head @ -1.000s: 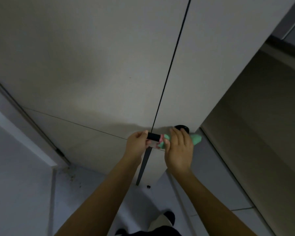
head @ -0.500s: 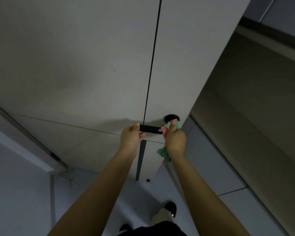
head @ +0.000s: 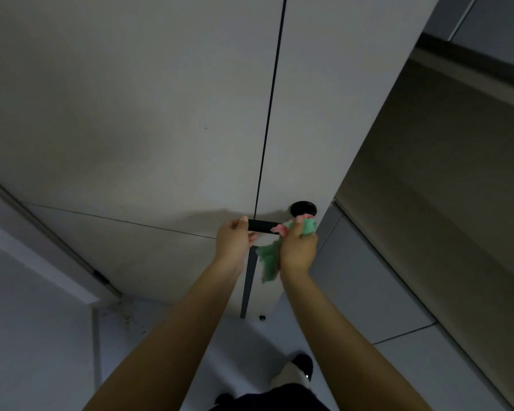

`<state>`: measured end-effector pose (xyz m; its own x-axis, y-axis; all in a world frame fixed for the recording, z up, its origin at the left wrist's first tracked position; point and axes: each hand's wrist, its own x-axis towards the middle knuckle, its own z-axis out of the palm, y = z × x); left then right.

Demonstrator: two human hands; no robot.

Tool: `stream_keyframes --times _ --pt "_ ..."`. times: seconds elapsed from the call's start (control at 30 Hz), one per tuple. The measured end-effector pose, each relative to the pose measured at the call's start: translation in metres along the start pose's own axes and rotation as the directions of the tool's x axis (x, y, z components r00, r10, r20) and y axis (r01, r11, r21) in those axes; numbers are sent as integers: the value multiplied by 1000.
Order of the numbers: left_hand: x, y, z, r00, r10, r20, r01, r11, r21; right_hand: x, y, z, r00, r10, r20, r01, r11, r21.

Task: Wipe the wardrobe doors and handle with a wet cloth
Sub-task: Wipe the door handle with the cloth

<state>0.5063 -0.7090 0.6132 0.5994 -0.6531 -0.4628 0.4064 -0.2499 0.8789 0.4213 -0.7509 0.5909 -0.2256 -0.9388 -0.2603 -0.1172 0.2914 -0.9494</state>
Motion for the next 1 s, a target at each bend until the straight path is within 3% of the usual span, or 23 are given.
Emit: stream_keyframes --times 0.1,0.3,0.37,0.47,0.53,0.8,1.0 --pt "1 -2 -2 1000 1 -2 -1 1000 7 -6 -3 8 997 80 -11 -78 986 145" --pt "-1 -4 -4 1000 -11 13 11 999 -36 -2 -2 -27 990 -53 129 54 998 -10" --pt "0 -4 -5 1000 -17 4 17 999 -40 0 -3 -25 994 -30 104 36 998 -48" --pt "0 -4 -3 1000 -6 -14 6 1000 -24 -2 -6 -11 992 25 126 -29 999 28" --pt "1 -5 -2 1000 13 -29 -13 1000 -2 0 -7 -13 986 39 164 -33 998 -44" --pt "-2 -12 -2 995 76 -72 -68 993 99 6 -17 -56 957 -109 269 212 895 -393" --pt "-22 -18 -5 988 88 -126 -78 994 80 -4 4 -92 897 -310 315 416 833 -366"
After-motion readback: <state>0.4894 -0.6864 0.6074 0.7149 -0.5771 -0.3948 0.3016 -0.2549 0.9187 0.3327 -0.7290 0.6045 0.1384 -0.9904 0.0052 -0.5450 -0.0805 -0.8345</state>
